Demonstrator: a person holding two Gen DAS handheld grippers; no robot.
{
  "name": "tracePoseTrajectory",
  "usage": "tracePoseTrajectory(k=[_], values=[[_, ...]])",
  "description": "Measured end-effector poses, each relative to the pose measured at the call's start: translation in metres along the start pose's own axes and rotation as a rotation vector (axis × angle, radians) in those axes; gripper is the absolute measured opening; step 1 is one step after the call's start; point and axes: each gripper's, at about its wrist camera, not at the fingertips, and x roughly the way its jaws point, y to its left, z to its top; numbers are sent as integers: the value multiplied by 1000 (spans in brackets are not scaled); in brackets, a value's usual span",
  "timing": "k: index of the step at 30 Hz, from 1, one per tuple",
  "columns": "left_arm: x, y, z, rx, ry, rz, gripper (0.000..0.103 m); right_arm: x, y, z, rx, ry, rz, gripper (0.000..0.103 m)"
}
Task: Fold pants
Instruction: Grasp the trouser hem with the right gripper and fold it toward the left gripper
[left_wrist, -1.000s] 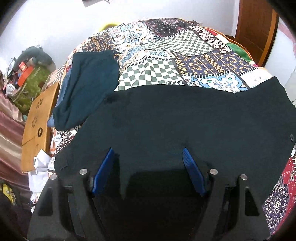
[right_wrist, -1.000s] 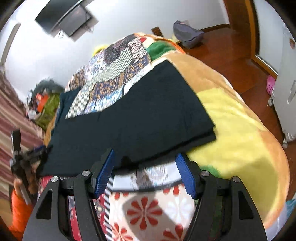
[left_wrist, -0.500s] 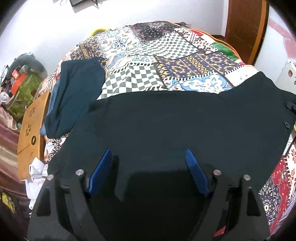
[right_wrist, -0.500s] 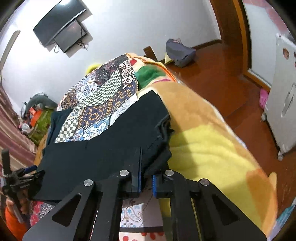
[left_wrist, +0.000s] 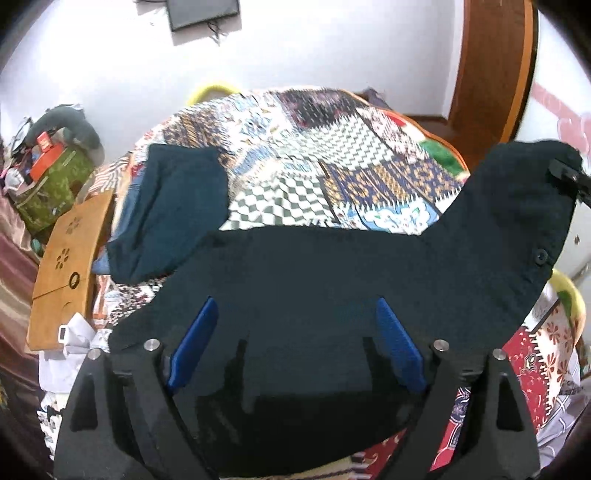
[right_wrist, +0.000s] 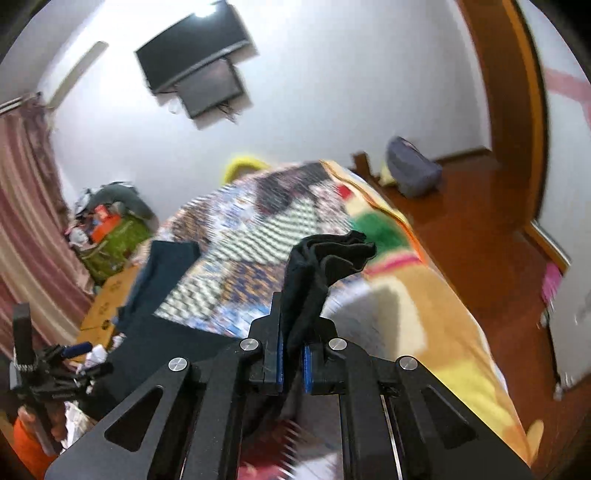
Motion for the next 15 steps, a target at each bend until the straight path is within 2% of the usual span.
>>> tracePoseTrajectory(k=[9, 12, 15], values=[[-39, 49, -15, -126, -70, -3, 92, 32, 102, 28, -145, -22, 176, 6], [-48, 64, -23, -165, -78, 6, 92, 51, 143, 24, -198, 15, 241, 6], [-54, 78, -32, -194, -80, 22, 92, 74, 181, 3, -264, 87, 287, 6]])
